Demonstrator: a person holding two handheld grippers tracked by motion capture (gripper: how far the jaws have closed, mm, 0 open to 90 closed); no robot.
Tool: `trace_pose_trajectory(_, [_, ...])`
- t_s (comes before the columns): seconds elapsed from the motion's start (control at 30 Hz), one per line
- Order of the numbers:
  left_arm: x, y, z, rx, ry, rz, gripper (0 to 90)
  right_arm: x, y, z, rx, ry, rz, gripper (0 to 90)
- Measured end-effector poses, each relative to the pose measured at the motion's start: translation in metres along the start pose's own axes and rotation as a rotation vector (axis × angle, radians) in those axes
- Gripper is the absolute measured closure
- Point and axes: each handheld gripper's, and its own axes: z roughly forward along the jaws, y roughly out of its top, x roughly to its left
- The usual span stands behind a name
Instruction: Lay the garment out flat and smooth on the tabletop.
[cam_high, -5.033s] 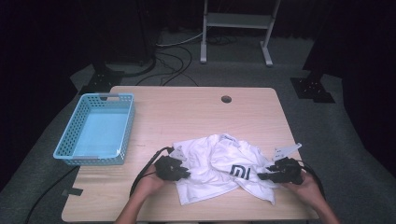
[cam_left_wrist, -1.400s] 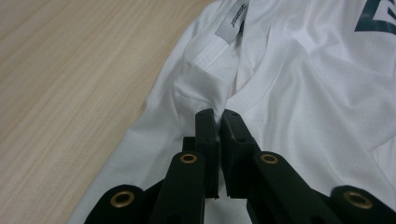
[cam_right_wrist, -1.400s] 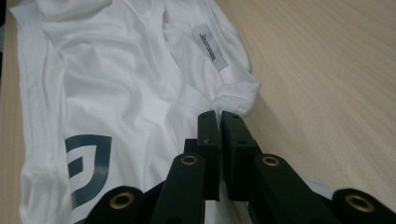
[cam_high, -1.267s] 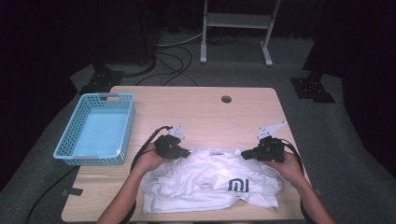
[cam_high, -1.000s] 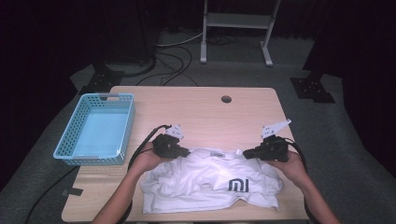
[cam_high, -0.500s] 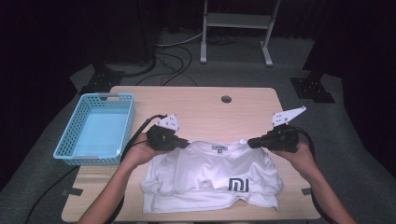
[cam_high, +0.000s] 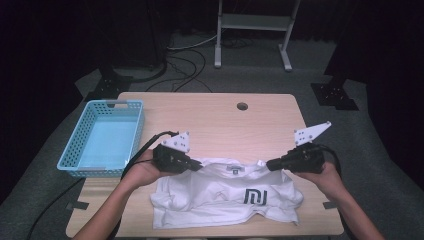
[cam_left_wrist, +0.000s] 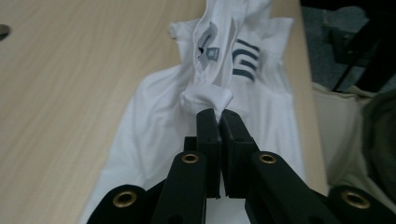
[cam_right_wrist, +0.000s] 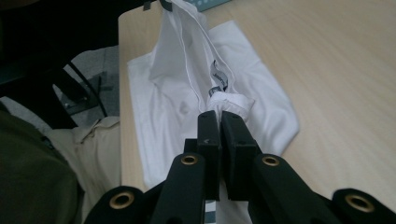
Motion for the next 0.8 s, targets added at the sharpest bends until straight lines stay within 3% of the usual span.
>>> trace_pose_trajectory(0.1, [-0.003,0.0,-0.006,-0.019,-0.011,-0.011,87.9,0.009,-0.008,0.0,0.012,-0.002,-0.004,86.7])
trace_pose_trajectory(0.17, [0.007,0.006,-0.01,-0.022,0.054,-0.03,88.4,0.008,-0.005,-0.003,0.011,-0.024,-0.005,86.9])
trace_pose_trajectory(0.23, [0.03,0.019,-0.015,-0.04,0.155,-0.048,88.6,-0.002,0.006,-0.01,0.006,-0.083,-0.015,87.3])
trace_pose_trajectory(0.33, [0.081,0.059,-0.024,-0.127,0.348,-0.047,88.6,-0.043,0.044,-0.027,-0.017,-0.18,-0.035,87.3])
trace_pose_trajectory(0.4, [0.123,0.097,-0.029,-0.144,0.511,-0.018,88.4,-0.083,0.088,-0.044,-0.011,-0.302,-0.051,87.2])
trace_pose_trajectory(0.43, [0.143,0.114,-0.031,-0.15,0.589,-0.017,86.8,-0.107,0.111,-0.056,-0.047,-0.347,-0.022,85.2])
trace_pose_trajectory(0.47, [0.162,0.128,-0.032,-0.142,0.625,-0.056,74.8,-0.129,0.134,-0.066,-0.071,-0.402,0.01,70.6])
trace_pose_trajectory(0.5, [0.177,0.135,-0.032,-0.161,0.62,-0.122,64.1,-0.147,0.152,-0.074,-0.07,-0.474,0.044,59.0])
trace_pose_trajectory(0.53, [0.186,0.137,-0.031,-0.191,0.601,-0.156,62.0,-0.161,0.163,-0.082,-0.101,-0.492,0.106,58.1])
trace_pose_trajectory(0.57, [0.191,0.136,-0.027,-0.184,0.582,-0.164,60.1,-0.17,0.168,-0.087,-0.148,-0.472,0.155,58.0])
trace_pose_trajectory(0.6, [0.193,0.133,-0.021,-0.161,0.574,-0.163,56.4,-0.172,0.17,-0.088,-0.165,-0.473,0.166,58.0])
trace_pose_trajectory(0.67, [0.192,0.122,-0.009,-0.138,0.541,-0.163,52.3,-0.167,0.167,-0.081,-0.159,-0.477,0.14,58.0])
trace_pose_trajectory(0.8, [0.182,0.089,0.01,-0.099,0.477,-0.207,44.8,-0.153,0.142,-0.056,-0.094,-0.439,0.12,56.8])
